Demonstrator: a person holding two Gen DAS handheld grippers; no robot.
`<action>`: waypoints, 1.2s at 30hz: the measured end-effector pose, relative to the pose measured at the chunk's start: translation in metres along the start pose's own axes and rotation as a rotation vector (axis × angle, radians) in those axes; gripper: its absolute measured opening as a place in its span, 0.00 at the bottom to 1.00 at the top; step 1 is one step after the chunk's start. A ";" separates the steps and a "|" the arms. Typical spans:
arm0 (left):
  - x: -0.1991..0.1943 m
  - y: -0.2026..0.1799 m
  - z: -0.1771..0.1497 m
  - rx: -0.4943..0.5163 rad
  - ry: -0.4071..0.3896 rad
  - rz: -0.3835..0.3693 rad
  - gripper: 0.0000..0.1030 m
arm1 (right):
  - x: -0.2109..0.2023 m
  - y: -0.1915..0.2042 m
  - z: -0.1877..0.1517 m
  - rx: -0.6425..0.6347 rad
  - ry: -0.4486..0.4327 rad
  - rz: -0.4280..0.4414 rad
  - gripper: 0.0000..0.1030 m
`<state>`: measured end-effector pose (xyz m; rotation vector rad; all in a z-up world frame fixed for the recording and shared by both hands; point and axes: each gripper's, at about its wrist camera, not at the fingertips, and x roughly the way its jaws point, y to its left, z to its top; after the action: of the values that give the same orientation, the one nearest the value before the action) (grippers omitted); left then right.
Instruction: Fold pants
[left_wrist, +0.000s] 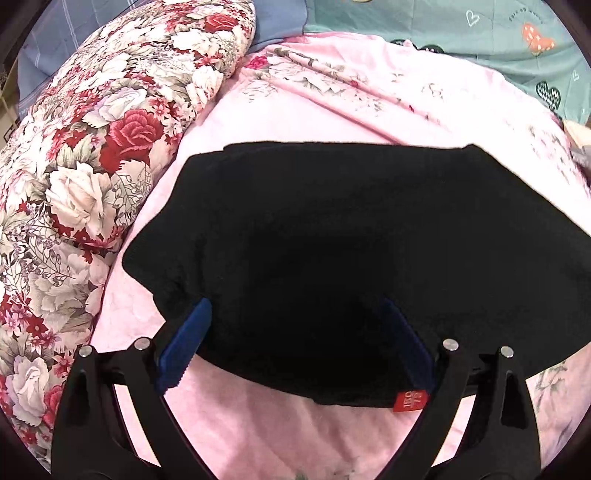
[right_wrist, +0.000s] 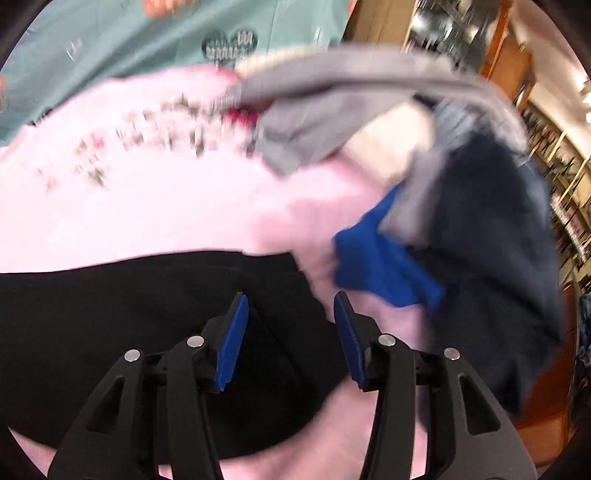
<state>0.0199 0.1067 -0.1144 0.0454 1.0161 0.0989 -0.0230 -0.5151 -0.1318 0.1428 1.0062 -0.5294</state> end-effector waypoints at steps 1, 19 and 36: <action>0.002 0.001 -0.001 0.004 -0.001 0.013 0.92 | 0.007 0.003 0.001 -0.008 0.010 0.010 0.37; -0.009 0.063 0.019 -0.201 -0.100 0.095 0.92 | -0.062 0.290 0.040 -0.435 -0.160 0.584 0.44; 0.032 0.082 0.012 -0.182 -0.007 0.165 0.95 | -0.064 0.443 0.028 -0.618 -0.066 0.689 0.01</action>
<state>0.0418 0.1917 -0.1278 -0.0365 0.9922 0.3405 0.1871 -0.1189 -0.1188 -0.0835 0.9434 0.4083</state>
